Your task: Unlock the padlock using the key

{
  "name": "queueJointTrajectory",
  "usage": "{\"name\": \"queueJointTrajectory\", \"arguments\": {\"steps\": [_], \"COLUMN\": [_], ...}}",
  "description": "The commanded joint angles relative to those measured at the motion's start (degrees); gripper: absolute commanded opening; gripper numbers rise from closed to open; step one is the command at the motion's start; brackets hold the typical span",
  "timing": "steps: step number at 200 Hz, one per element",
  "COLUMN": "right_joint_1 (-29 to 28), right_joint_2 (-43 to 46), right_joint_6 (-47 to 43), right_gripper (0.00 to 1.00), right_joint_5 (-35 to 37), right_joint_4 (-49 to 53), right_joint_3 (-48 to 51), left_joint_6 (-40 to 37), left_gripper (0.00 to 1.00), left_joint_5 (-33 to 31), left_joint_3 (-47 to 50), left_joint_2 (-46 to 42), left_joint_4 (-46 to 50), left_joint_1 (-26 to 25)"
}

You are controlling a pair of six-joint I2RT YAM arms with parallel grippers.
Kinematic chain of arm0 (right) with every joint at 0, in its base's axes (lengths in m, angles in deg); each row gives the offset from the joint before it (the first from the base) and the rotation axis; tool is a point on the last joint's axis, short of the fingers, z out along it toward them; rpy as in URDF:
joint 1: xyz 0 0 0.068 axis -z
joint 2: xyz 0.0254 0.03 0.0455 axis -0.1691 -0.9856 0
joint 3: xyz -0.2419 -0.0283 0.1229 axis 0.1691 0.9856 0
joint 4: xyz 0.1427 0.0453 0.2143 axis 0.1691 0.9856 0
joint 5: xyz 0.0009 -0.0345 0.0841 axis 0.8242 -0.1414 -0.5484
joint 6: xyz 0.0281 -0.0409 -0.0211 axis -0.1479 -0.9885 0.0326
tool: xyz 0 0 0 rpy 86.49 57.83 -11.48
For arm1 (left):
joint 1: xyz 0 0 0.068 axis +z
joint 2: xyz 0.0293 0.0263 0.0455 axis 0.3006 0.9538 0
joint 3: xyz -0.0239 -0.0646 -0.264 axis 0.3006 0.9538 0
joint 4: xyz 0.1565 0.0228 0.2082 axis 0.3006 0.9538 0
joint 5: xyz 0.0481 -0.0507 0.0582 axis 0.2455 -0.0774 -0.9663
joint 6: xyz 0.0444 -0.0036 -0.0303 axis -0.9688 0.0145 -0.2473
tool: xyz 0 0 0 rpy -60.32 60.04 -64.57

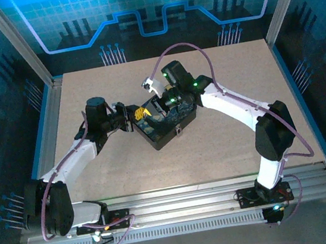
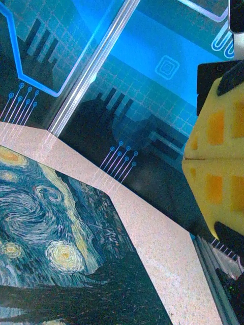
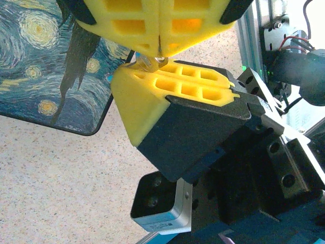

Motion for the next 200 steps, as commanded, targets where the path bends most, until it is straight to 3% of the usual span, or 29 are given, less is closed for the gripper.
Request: {"name": "queueJointTrajectory", "arguments": {"steps": [1, 31, 87, 118, 200], "right_joint_1": [-0.1, 0.1, 1.3, 0.9, -7.3], "right_joint_2": [-0.2, -0.1, 0.7, 2.8, 2.6], "right_joint_6": [0.3, 0.8, 3.1, 0.9, -13.4], "right_gripper": [0.0, 0.03, 0.25, 0.3, 0.4], "right_joint_5": [0.2, -0.3, -1.2, 0.0, 16.8], "right_joint_4": [-1.1, -1.3, -2.6, -3.1, -0.2], "right_joint_3": [1.1, 1.7, 3.1, 4.2, 1.8], "left_joint_6": [0.1, -1.2, -11.1, -12.9, -13.8], "left_gripper": [0.0, 0.0, 0.0, 0.0, 0.0], "left_joint_5": [0.7, 0.3, -0.9, -1.3, -1.5], "left_joint_3": [0.9, 0.6, -3.9, -4.6, -6.0], "left_joint_2": [-1.3, -1.8, -2.6, -2.4, -2.5], "left_joint_4": [-0.4, 0.1, 8.9, 11.8, 14.9], "left_joint_1": [0.4, 0.6, 0.8, 0.9, 0.9]}}
